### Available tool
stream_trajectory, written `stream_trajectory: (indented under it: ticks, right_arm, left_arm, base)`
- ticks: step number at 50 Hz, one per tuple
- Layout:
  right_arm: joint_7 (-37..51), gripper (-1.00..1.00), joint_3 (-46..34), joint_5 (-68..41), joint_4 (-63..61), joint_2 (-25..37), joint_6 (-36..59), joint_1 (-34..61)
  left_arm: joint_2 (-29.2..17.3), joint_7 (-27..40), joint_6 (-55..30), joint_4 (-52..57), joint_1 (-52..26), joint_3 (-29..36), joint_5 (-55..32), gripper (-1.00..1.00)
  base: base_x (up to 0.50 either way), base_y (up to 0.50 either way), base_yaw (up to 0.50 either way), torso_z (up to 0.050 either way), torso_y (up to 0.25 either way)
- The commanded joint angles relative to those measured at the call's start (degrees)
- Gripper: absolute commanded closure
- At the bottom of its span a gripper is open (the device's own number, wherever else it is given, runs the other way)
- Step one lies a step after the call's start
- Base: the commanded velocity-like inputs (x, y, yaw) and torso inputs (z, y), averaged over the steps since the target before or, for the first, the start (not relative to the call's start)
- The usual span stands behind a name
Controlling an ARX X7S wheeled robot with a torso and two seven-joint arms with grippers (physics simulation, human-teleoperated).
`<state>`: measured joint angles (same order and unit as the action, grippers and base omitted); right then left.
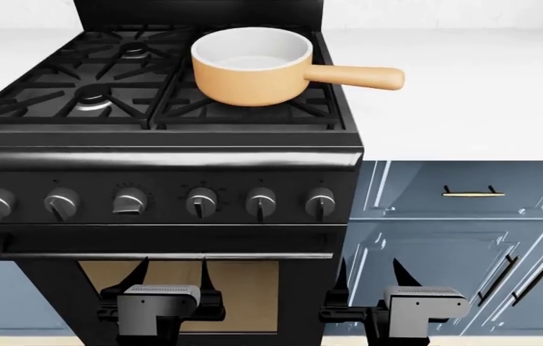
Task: Turn on the front right burner of the stove.
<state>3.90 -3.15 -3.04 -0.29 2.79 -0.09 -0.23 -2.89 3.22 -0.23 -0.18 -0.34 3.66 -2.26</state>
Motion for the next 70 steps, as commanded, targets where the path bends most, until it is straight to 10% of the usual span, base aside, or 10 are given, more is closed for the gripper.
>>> stream_trajectory:
  ticks: [1,60,70]
  right_arm:
    - [1.4,-1.0,-1.3,-1.2,0.1,1.1,-0.2,0.0]
    - [5.6,-1.0,-5.0,-5.8,-2.2,4.1,-0.5,-0.2]
    - [12.8,-1.0,-8.0,-5.4,-31.2,5.9,26.9,0.0]
  left_arm:
    - [-1.1,1.2,0.0,-0.1,-0.2,1.4,-1.0,-1.0]
    - [-4.5,4.4,-0.1,-0.5,-0.8,5.7,-4.4,-1.0]
    - [-4.9,4.6,-0.4,-0.6,-0.9,6.3,-5.0,-1.0]
  base:
    - [0.0,0.0,0.0,-0.05,0.0]
    - [0.0,0.0,0.0,-0.041,0.0]
    - [0.0,0.0,0.0,0.0,0.0]
